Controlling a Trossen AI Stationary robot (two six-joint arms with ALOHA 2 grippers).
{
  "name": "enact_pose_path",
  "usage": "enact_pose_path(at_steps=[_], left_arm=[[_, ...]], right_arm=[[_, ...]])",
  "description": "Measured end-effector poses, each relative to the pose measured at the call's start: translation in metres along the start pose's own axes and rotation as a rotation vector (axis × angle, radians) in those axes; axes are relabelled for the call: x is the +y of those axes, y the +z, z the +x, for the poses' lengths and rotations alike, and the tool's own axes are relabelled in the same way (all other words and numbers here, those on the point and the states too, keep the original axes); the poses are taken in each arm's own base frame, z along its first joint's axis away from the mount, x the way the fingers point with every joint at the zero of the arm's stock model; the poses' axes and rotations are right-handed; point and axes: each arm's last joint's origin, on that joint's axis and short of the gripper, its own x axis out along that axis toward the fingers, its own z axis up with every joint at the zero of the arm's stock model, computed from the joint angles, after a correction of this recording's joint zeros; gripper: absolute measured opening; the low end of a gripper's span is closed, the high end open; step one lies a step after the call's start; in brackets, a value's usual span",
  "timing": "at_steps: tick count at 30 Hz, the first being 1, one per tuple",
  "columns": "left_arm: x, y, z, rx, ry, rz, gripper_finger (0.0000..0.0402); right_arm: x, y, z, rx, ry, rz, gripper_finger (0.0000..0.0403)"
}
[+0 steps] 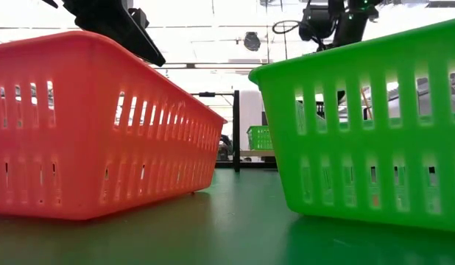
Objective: Stack baskets on shelf by color
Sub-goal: Stack the bottom black bin on top of the black bin on the shelf
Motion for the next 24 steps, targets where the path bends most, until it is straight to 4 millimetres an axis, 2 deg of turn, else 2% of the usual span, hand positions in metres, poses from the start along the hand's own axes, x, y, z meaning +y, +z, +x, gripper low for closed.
enact_pose_path(at_steps=[6, 14, 24], left_arm=[[0.000, 0.000, 0.000, 0.000, 0.000, 0.003, 0.0154], [0.000, 0.000, 0.000, 0.000, 0.000, 0.002, 0.0154], [0.000, 0.000, 0.000, 0.000, 0.000, -0.003, 0.0154]], right_arm=[[0.004, -0.007, 0.012, 0.034, 0.015, 0.006, 0.0007], [0.003, -0.008, 0.014, 0.030, 0.010, 0.047, 0.0010], [0.003, -0.008, 0.014, 0.030, 0.008, 0.107, 0.0056]])
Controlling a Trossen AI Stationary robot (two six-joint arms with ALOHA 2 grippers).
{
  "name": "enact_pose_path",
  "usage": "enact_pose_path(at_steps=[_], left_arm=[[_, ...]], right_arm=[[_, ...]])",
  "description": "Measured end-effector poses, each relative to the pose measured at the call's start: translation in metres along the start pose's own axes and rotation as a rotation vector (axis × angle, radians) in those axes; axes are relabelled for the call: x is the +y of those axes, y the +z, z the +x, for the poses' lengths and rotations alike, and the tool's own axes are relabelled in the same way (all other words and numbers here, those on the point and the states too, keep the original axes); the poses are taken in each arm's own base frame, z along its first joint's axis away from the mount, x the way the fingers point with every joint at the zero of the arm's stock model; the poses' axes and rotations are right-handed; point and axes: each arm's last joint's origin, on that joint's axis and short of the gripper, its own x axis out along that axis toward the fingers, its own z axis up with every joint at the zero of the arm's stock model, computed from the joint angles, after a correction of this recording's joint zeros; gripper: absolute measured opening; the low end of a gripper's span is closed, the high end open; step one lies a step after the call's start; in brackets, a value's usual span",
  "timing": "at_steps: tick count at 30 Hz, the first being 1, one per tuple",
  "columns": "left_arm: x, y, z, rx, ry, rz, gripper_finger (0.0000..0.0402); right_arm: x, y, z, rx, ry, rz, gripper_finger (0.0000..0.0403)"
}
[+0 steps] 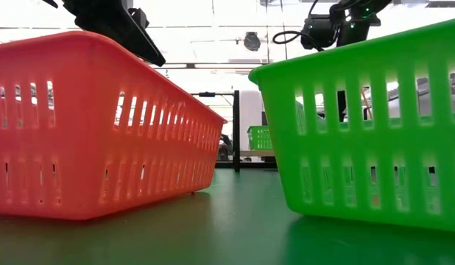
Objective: Stack baskets on shelf by color
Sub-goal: Stack the bottom black bin on top of the black bin on the shelf, then stack the top green bin on top of the green bin on the shelf
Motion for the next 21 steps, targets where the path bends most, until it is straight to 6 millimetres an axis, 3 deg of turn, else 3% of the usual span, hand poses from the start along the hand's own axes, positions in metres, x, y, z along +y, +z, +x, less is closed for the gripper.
enact_pose_path(at_steps=[7, 14, 21], left_arm=[[0.000, 0.000, 0.000, 0.000, 0.000, 0.000, 0.0154], [0.002, 0.001, 0.001, -0.006, 0.005, 0.014, 0.0154], [0.015, 0.002, 0.006, 0.008, 0.047, 0.024, 0.0154]], right_arm=[[0.005, 0.001, -0.010, -0.043, -0.014, 0.027, 0.0088], [0.020, -0.001, -0.046, -0.231, -0.056, 0.050, 0.0119], [0.050, 0.002, -0.083, -0.469, -0.007, 0.110, 0.0124]])
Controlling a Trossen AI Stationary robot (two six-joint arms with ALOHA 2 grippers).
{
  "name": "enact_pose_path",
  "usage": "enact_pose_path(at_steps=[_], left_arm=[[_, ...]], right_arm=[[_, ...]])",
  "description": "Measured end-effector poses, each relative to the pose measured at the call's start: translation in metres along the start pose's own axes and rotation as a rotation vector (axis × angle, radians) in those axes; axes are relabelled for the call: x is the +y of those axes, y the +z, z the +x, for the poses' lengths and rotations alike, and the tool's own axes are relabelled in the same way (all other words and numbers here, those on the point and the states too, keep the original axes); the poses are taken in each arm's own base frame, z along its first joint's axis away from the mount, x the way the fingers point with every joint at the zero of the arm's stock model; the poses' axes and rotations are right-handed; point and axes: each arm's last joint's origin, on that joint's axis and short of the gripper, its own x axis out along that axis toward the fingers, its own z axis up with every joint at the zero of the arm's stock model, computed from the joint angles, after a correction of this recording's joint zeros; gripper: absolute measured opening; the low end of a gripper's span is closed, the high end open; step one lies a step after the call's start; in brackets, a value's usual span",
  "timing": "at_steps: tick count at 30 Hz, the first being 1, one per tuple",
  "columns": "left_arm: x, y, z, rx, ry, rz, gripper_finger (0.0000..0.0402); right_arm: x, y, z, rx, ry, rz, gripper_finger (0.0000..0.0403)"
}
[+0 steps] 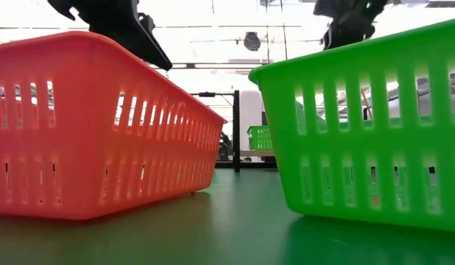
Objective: Stack baskets on shelf by color
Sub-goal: Stack the top green bin on top of the green bin on the shelf
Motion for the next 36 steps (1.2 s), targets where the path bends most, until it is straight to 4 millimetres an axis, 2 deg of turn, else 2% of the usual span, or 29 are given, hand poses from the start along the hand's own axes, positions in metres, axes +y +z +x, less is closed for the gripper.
enact_pose_path(at_steps=[8, 17, 21, 26, 30, 36], left_arm=[[0.030, 0.001, 0.012, 0.025, 0.106, -0.031, 0.0154], [0.091, -0.001, 0.028, 0.061, 0.264, -0.117, 0.0154], [0.111, -0.003, 0.032, 0.079, 0.274, -0.088, 0.0154], [0.128, -0.005, 0.034, 0.068, 0.293, -0.129, 0.0154], [0.134, -0.008, 0.052, 0.077, 0.317, -0.147, 0.0163], [0.139, -0.020, 0.086, 0.128, 0.427, -0.183, 0.0222]], right_arm=[[0.040, 0.015, -0.016, -0.148, 0.118, 0.139, 0.0119], [0.081, 0.012, -0.028, -0.188, 0.155, 0.029, 0.0118], [0.087, 0.011, -0.030, -0.194, 0.166, -0.015, 0.0118], [0.089, 0.010, -0.031, -0.204, 0.174, -0.029, 0.0118], [0.088, 0.012, -0.032, -0.228, 0.172, -0.042, 0.0118], [0.088, 0.016, -0.034, -0.273, 0.172, -0.053, 0.0118]])
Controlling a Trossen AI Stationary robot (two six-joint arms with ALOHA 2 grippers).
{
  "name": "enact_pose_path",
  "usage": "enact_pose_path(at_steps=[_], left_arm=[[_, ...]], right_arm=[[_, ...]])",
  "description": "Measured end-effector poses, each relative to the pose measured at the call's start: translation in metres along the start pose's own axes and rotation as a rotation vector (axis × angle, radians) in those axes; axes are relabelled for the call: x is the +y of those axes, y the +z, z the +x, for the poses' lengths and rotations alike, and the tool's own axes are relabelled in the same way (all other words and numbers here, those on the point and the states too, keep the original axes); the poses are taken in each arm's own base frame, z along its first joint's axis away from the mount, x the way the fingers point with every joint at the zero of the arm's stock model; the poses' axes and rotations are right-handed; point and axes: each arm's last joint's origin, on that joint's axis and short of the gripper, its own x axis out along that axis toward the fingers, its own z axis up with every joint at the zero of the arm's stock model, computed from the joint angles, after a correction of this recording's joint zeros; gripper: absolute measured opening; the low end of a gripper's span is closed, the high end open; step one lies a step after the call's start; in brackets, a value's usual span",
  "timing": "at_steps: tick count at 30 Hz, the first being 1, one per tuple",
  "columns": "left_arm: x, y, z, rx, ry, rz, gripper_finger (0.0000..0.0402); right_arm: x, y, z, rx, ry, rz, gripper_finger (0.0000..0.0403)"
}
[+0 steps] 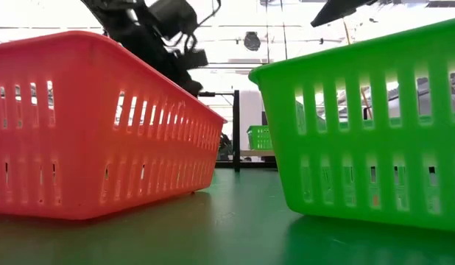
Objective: Stack baskets on shelf by color
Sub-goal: Stack the top green bin on top of the green bin on the shelf
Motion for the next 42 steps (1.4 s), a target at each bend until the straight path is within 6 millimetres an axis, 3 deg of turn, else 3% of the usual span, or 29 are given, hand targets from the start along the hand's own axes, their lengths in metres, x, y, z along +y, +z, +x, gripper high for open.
enact_pose_path(at_steps=[4, 8, 17, 23, 27, 30, 33, 38, 42], left_arm=[[-0.001, -0.006, 0.018, 0.028, 0.002, -0.021, 0.0247], [-0.002, -0.013, 0.035, 0.055, 0.009, -0.020, 0.0247], [-0.008, -0.024, 0.064, 0.061, -0.040, -0.025, 0.0190], [-0.007, -0.024, 0.057, 0.093, -0.049, 0.034, 0.0107], [-0.006, -0.023, 0.037, 0.132, -0.103, 0.134, 0.0045], [-0.006, -0.021, 0.016, 0.153, -0.170, 0.205, 0.0025], [-0.007, -0.019, -0.003, 0.155, -0.252, 0.246, 0.0041], [-0.014, -0.023, -0.024, 0.213, -0.299, 0.270, 0.0130], [-0.021, -0.024, -0.028, 0.214, -0.309, 0.241, 0.0188]], right_arm=[[0.000, 0.002, 0.000, -0.016, 0.000, -0.018, 0.0118], [0.000, 0.001, 0.000, -0.015, 0.000, -0.034, 0.0118], [0.000, 0.001, 0.000, -0.014, 0.001, -0.035, 0.0118], [0.000, 0.001, 0.000, -0.014, 0.001, -0.038, 0.0118], [0.000, 0.001, 0.000, -0.013, 0.001, -0.039, 0.0118], [0.000, 0.001, 0.000, -0.007, 0.001, -0.041, 0.0118], [0.000, 0.001, 0.000, -0.006, 0.001, -0.041, 0.0118], [0.000, 0.001, 0.000, -0.006, 0.001, -0.038, 0.0118], [0.000, 0.001, 0.000, -0.007, 0.001, -0.037, 0.0118]])
